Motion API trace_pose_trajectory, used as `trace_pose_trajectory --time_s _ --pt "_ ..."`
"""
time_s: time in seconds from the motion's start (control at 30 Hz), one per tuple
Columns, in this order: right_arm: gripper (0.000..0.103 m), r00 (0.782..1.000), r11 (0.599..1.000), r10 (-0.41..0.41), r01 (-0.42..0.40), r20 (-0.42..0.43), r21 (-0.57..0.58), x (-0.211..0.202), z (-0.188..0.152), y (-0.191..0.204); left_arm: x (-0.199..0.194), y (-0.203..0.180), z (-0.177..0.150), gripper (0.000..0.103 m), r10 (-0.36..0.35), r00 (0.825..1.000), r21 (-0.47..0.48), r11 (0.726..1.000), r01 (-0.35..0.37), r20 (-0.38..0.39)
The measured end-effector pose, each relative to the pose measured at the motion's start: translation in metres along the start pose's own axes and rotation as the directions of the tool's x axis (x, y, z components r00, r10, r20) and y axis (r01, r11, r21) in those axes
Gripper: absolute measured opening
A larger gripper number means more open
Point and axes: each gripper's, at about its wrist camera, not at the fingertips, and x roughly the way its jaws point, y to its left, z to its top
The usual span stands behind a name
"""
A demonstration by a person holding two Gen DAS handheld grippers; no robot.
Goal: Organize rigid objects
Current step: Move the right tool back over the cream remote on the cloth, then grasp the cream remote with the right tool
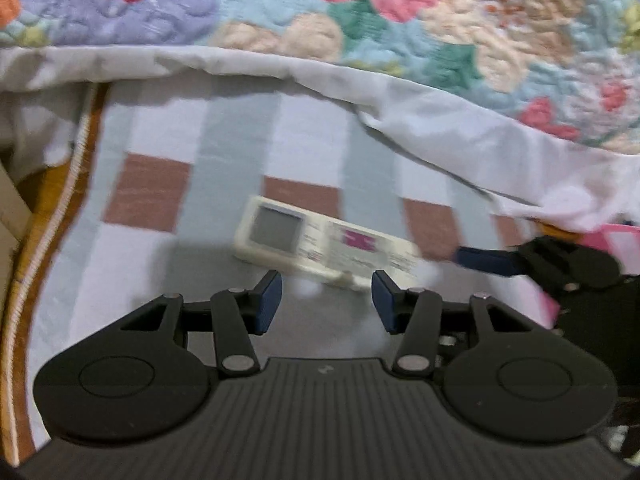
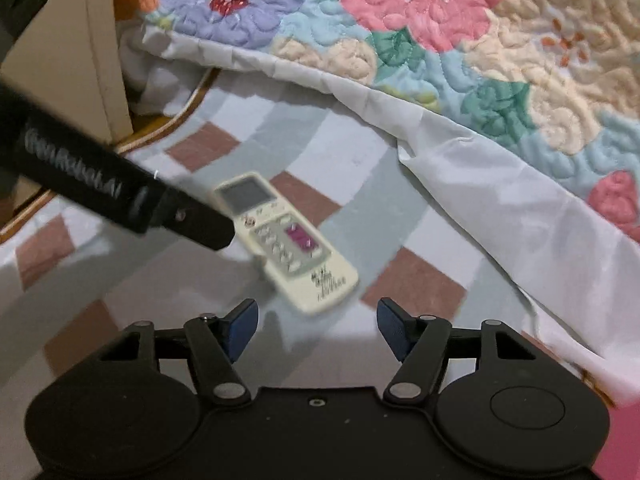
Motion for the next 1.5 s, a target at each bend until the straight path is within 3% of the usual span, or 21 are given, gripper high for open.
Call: trace_pose_trajectory --time_s 0.1,0.17,0.33,0.4,0.57,0.63,0.7,1.03,1.1,1.13,1.23,1.3,1.37,1.43,1.5 --pt "0.076 0.999 1.000 0.004 -0.004 -0.035 0.004 0.023 -0.001 -0.003 0.020 0.013 -0.007 0.047 -0.001 1.000 -0.053 0.999 0.000 -0.024" --pt "0.087 1.000 1.000 0.006 -0.006 -0.001 0.022 0.027 0.000 -0.005 0.027 0.021 -0.012 0.046 -0.021 0.999 -0.103 0.995 0.018 -0.030" --pt "0.096 0.998 0.993 0.068 -0.067 -0.008 0.096 0.046 0.010 -0.018 0.028 0.028 -0.013 0.044 -0.083 0.996 -0.169 0.982 0.080 -0.009" --pt "0.096 0.998 0.994 0.066 -0.066 -0.003 0.091 0.047 0.012 -0.015 0.029 0.030 -0.013 0.039 -0.113 0.994 -0.201 0.973 0.110 -0.005" --pt "0.083 0.993 0.980 0.116 -0.116 0.009 0.164 0.041 0.014 -0.011 0.033 0.037 -0.013 0.023 -0.149 0.988 -0.276 0.951 0.136 -0.025" --pt "0.082 0.995 0.982 0.102 -0.103 0.017 0.156 0.042 0.012 -0.007 0.035 0.042 -0.015 0.023 -0.169 0.985 -0.321 0.935 0.152 -0.026" --pt "0.074 0.996 0.988 0.084 -0.085 0.013 0.125 0.041 0.012 -0.004 0.037 0.047 -0.016 0.023 -0.186 0.982 -0.365 0.917 0.163 -0.027" --pt "0.057 0.986 0.958 0.166 -0.155 -0.028 0.243 0.003 -0.012 0.013 0.038 0.060 -0.020 0.023 -0.222 0.974 -0.492 0.853 0.177 -0.034" --pt "0.055 0.982 0.954 0.185 -0.169 -0.044 0.248 -0.004 -0.015 0.020 0.036 0.061 -0.021 0.023 -0.230 0.972 -0.493 0.852 0.175 -0.054" --pt "0.048 0.975 0.950 0.215 -0.196 -0.058 0.242 -0.007 -0.016 0.024 0.035 0.061 -0.021 0.023 -0.222 0.973 -0.483 0.860 0.167 -0.060" --pt "0.046 0.950 0.942 0.300 -0.281 -0.085 0.184 -0.018 -0.014 0.040 0.036 0.062 -0.018 0.023 -0.248 0.964 -0.462 0.869 0.176 -0.099" --pt "0.052 0.966 0.964 0.242 -0.230 -0.087 0.135 -0.021 -0.003 0.047 0.038 0.065 -0.019 0.023 -0.281 0.952 -0.493 0.849 0.189 -0.120" --pt "0.069 0.973 0.969 0.213 -0.199 -0.085 0.148 -0.013 0.005 0.045 0.039 0.067 -0.021 0.025 -0.293 0.948 -0.507 0.840 0.192 -0.126" --pt "0.070 0.970 0.962 0.212 -0.185 -0.120 0.201 0.004 0.010 0.040 0.038 0.067 -0.020 0.026 -0.296 0.946 -0.503 0.843 0.192 -0.135" --pt "0.079 0.973 0.958 0.199 -0.168 -0.117 0.232 0.014 0.009 0.042 0.039 0.071 -0.023 0.029 -0.329 0.935 -0.555 0.807 0.204 -0.135"
